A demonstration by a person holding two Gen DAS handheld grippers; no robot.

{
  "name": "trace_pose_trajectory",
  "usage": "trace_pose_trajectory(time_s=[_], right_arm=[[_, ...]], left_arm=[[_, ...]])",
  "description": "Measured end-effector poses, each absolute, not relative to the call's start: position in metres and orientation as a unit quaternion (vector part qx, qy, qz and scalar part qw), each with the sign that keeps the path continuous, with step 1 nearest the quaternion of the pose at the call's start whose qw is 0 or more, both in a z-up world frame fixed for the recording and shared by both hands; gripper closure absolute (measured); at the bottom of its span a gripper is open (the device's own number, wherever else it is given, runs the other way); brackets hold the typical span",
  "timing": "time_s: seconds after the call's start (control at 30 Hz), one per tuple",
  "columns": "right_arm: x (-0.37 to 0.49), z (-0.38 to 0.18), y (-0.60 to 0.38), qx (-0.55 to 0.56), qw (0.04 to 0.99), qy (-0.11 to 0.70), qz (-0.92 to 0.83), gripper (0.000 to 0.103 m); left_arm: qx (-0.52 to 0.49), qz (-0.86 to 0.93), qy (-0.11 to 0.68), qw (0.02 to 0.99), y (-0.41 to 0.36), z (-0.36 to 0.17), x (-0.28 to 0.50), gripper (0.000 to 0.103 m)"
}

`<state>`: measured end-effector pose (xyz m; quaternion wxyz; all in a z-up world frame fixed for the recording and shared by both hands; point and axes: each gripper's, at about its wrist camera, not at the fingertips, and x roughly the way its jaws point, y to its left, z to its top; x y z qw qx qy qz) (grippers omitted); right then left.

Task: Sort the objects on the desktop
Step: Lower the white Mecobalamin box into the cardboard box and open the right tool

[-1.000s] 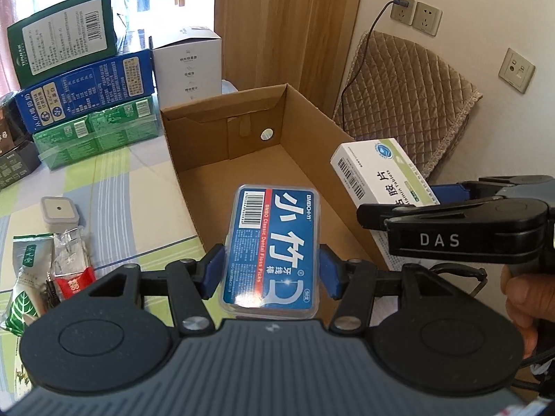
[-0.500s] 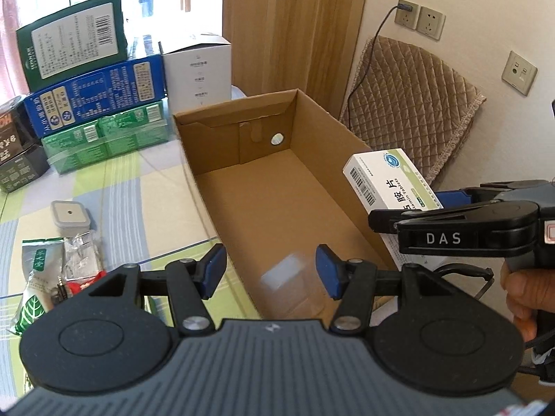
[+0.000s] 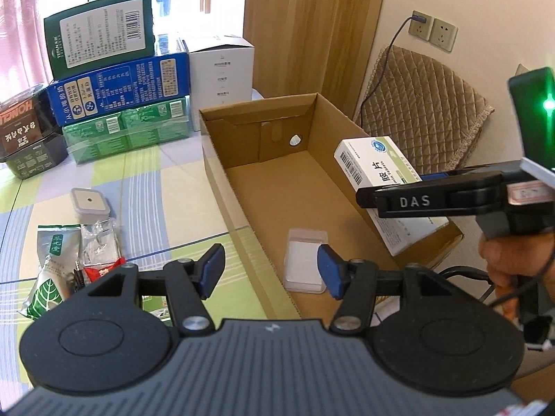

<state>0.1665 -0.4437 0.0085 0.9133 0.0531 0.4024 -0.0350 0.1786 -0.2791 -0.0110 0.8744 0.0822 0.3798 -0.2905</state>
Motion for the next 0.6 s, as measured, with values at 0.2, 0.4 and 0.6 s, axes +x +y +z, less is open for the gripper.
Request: trace_pose_trajectory(time_s=[0.2, 0.4, 0.6], right_arm=[[0.158, 0.01, -0.446, 0.057, 0.917, 0.394, -0.042, 0.028], [0.135, 0.019, -0.436, 0.061, 0.92, 0.385, -0.038, 0.024], [0.107, 0.031, -0.412, 0.056, 0.924, 0.378, -0.026, 0.016]], left_arm=[[0.08, -0.286, 0.377, 0.877, -0.268, -0.009, 0.177, 0.047], [0.074, -0.28, 0.38, 0.878, -0.256, -0.01, 0.172, 0.046], [0.068, -0.271, 0.383, 0.881, -0.237, -0.009, 0.16, 0.043]])
